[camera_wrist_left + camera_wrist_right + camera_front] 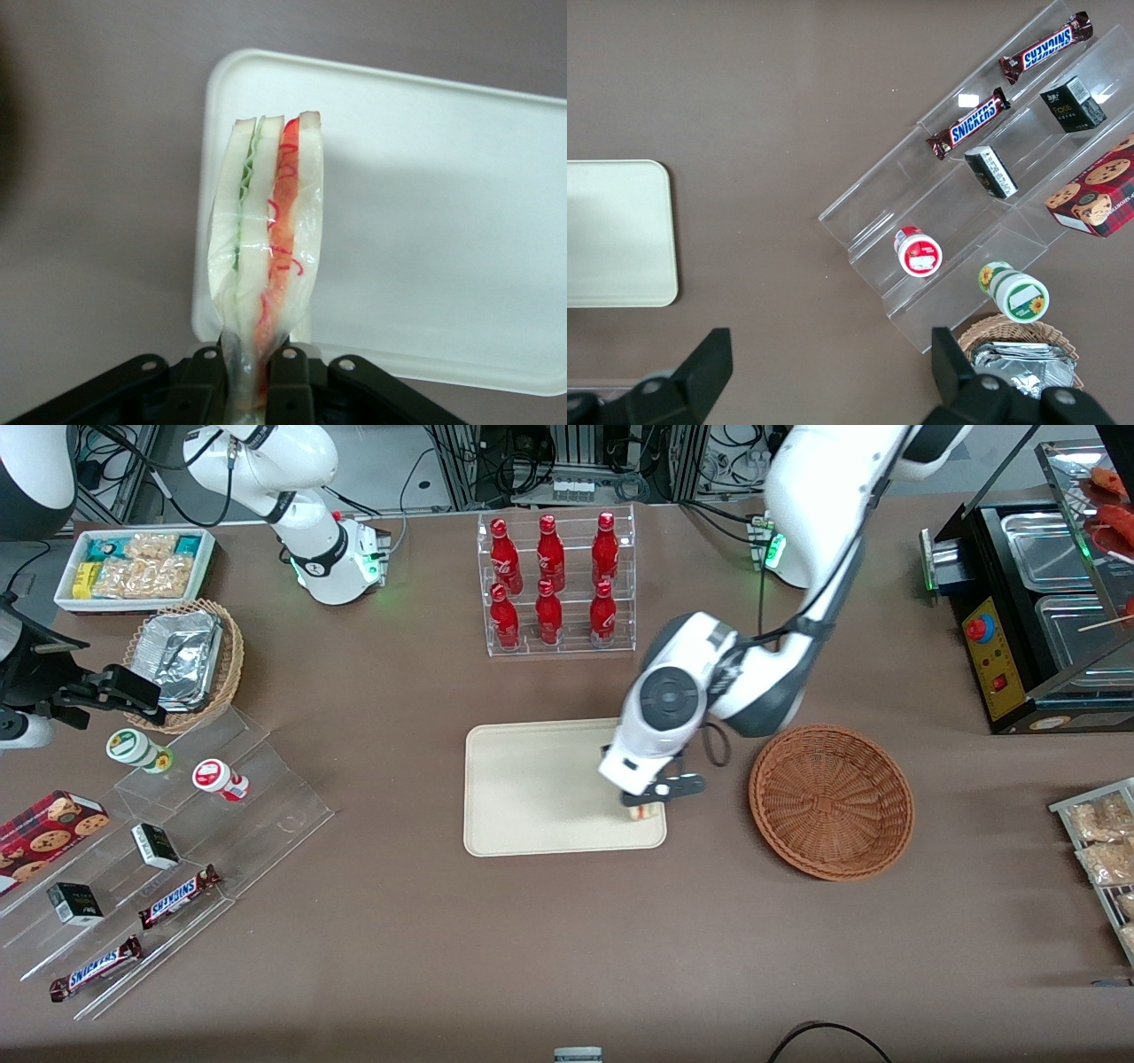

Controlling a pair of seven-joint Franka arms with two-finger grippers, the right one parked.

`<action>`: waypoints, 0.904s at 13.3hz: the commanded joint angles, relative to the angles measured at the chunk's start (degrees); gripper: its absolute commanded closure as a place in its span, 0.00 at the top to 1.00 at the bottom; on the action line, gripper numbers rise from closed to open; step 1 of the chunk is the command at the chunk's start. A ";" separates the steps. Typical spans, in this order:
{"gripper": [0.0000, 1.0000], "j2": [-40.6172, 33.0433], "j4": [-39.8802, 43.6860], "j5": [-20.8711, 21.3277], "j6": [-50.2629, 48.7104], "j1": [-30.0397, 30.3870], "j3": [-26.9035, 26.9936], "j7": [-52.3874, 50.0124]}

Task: Place sandwich from basket to tray
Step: 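Carry the sandwich with the left gripper over the cream tray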

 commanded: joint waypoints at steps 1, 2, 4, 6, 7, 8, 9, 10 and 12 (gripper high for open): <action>0.00 5.48 7.54 -0.74 -1.52 -3.54 0.87 -3.31; 0.00 6.80 8.68 -0.74 -1.44 -4.42 0.87 -4.19; 0.00 9.53 12.02 -0.56 -1.26 -6.27 0.95 -5.51; 0.00 12.60 15.97 -0.04 -1.35 -7.76 1.13 -6.83; 0.00 13.75 17.04 0.05 -1.26 -8.20 1.22 -6.92; 0.00 14.63 18.09 0.14 -1.17 -8.29 1.30 -6.92; 0.00 15.07 18.36 0.14 -0.82 -8.38 1.39 -6.92; 0.00 15.25 18.36 0.58 -0.56 -8.47 1.39 -7.01; 0.00 15.86 18.36 2.16 0.06 -8.65 1.39 -8.06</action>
